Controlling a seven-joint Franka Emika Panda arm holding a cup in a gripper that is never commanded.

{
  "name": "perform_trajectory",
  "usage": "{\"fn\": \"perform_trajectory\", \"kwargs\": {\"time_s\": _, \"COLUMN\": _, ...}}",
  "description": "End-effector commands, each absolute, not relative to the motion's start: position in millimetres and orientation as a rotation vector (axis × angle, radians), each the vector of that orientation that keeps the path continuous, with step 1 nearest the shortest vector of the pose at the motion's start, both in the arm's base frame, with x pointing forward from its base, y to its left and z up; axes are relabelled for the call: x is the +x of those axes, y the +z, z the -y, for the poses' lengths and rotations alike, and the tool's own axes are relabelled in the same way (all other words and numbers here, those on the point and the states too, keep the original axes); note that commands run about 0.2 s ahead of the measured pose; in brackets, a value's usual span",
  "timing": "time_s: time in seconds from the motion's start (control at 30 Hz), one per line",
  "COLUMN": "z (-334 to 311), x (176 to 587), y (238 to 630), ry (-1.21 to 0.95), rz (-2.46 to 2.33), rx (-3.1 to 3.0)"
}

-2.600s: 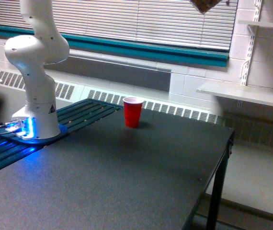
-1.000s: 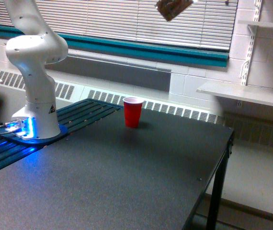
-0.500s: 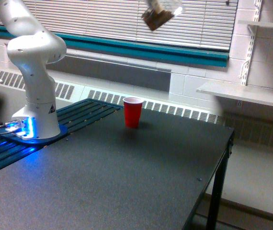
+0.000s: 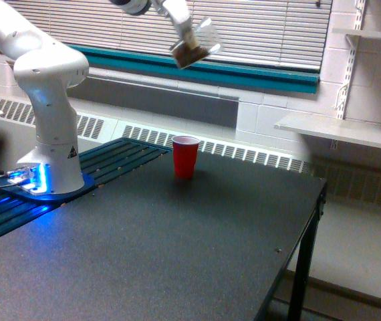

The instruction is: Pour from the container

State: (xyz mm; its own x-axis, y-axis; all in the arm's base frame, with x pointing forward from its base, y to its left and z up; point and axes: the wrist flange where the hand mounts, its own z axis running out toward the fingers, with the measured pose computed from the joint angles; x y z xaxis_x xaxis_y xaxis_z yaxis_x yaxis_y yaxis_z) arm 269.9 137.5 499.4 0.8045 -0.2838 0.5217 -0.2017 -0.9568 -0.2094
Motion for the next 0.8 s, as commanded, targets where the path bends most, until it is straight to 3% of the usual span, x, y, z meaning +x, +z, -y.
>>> {"fn": "perform_trajectory", "kwargs": {"time_s": 0.03, "z": -151, "x": 234, "y": 466, "ry": -0.77, "rz": -0.472, "rx": -2.871}}
{"fn": "perform_trajectory", "kwargs": {"time_s": 0.17, "z": -154, "x": 215, "y": 451, "ry": -0.76, "rz": -0.504, "rx": -2.884}}
{"fn": "perform_trajectory", "kwargs": {"time_s": 0.47, "z": -169, "x": 175, "y": 473, "ry": -0.82, "rz": -0.498, "rx": -2.797}}
{"fn": "perform_trajectory", "kwargs": {"time_s": 0.8, "z": -180, "x": 168, "y": 467, "ry": -0.76, "rz": -0.483, "rx": -2.799}}
